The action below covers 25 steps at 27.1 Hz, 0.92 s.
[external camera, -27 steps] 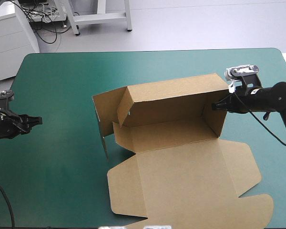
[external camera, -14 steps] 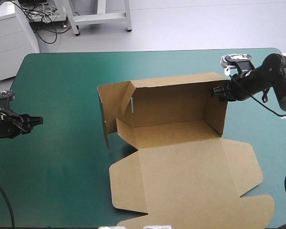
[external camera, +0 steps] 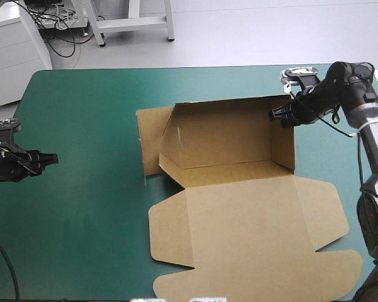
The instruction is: Fold the box
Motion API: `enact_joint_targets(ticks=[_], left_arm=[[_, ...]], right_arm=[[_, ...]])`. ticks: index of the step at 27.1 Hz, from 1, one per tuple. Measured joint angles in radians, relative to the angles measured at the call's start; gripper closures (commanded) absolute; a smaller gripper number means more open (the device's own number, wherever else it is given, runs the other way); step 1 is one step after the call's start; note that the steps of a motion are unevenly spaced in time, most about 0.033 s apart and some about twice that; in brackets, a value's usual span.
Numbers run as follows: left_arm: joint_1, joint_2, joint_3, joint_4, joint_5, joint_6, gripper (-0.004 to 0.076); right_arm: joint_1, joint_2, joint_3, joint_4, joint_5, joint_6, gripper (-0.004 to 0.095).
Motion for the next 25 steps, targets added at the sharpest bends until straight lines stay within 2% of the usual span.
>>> enact_joint_targets(ticks=[2, 3, 4, 10, 15, 18, 25], left_arm=[[0.000, 0.000, 0.000, 0.000, 0.000, 0.001, 0.0372], [0.000, 0.000, 0.000, -0.001, 0.000, 0.001, 0.0372], [0.000, 0.000, 0.000, -0.002, 0.000, 0.001, 0.0372], [0.000, 0.000, 0.000, -0.003, 0.000, 0.004, 0.0372], [0.000, 0.000, 0.000, -0.021, -0.001, 0.017, 0.0372], [0.000, 0.000, 0.000, -0.026, -0.001, 0.019, 0.0372], [0.000, 0.000, 0.000, -0.037, -0.001, 0.026, 0.0372]], right_arm=[[0.024, 0.028, 0.000, -0.022, -0.007, 0.000, 0.0383], [0.034, 0.036, -0.001, -0.034, -0.026, 0.000, 0.0321], [0.041, 0.042, -0.012, -0.044, -0.052, 0.000, 0.0303], [0.061, 0.075, -0.062, -0.060, -0.122, 0.002, 0.0281], [0.061, 0.133, -0.070, -0.067, -0.200, 0.001, 0.0157], [0.061, 0.140, -0.078, -0.067, -0.237, -0.009, 0.0142], [0.061, 0.141, -0.179, -0.067, -0.183, -0.016, 0.0143]])
